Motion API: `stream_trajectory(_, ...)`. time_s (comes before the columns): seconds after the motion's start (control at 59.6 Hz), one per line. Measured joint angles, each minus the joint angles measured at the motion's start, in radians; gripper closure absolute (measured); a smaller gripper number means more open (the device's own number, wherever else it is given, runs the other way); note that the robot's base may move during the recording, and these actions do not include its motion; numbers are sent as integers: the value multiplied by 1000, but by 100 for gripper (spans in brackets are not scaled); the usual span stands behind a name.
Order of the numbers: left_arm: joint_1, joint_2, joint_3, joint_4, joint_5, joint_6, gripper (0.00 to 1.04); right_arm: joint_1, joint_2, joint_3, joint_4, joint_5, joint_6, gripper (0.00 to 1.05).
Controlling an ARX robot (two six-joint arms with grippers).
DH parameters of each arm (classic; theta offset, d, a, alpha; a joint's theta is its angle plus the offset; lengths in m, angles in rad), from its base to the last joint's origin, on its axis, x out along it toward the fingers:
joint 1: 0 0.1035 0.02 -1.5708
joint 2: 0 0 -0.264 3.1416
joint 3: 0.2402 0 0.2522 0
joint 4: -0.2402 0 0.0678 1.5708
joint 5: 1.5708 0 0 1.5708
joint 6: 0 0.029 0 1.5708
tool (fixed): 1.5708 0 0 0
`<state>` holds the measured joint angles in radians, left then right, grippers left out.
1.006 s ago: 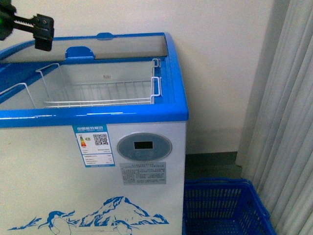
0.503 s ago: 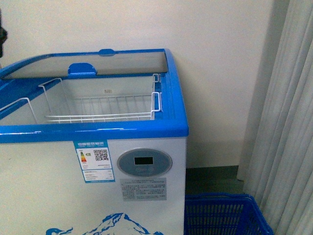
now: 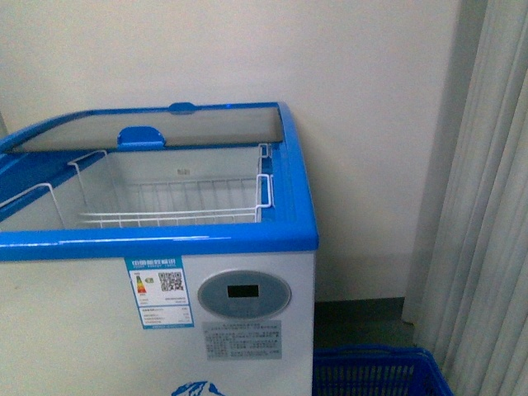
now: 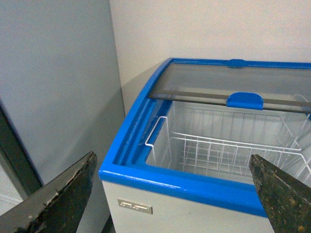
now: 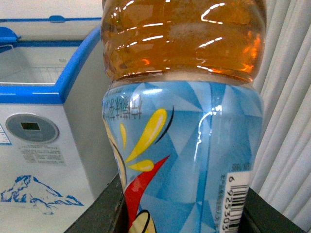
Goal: Put drink in fridge
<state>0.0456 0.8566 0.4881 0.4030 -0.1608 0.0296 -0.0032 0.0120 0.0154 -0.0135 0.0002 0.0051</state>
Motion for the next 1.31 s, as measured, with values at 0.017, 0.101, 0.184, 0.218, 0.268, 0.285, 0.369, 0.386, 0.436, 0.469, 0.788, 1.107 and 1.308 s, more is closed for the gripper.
stream_trajectory(0.017,-10,-20,-16,-8,-15,-2,8,0,0,0,0,0,0,66)
stream_trajectory(0.101,-64,-122,-90,-43,-65,-18,8,0,0,0,0,-1,0,66)
stream_trajectory(0.184,-95,-187,-129,-62,-103,-20,8,0,0,0,0,-1,0,66)
stream_trajectory(0.218,-104,-227,-146,-80,-110,-25,8,0,0,0,0,0,0,66)
stream_trajectory(0.268,-116,-272,-158,-105,-135,-30,8,0,0,0,0,0,0,66)
stream_trajectory(0.285,-120,-285,-162,-110,-143,-30,8,0,0,0,0,0,0,66)
stream_trajectory(0.369,-134,-387,-190,-143,-179,-29,8,0,0,0,0,0,0,66)
stream_trajectory(0.386,-134,-395,-191,-148,-180,-32,8,0,0,0,0,0,0,66)
stream_trajectory(0.436,-136,-451,-200,-185,-203,-42,8,0,0,0,0,-2,0,66)
stream_trajectory(0.469,-143,-491,-212,-203,-230,-39,8,0,0,0,0,-1,0,66)
stream_trajectory(0.788,-230,-713,-359,-319,-367,-102,8,0,0,0,0,-3,0,66)
stream_trajectory(1.107,-77,-782,-420,-406,19,-54,28,0,0,0,0,-3,0,66)
stream_trajectory(1.308,-53,-799,-422,-410,159,-42,56,1,0,0,0,0,0,66)
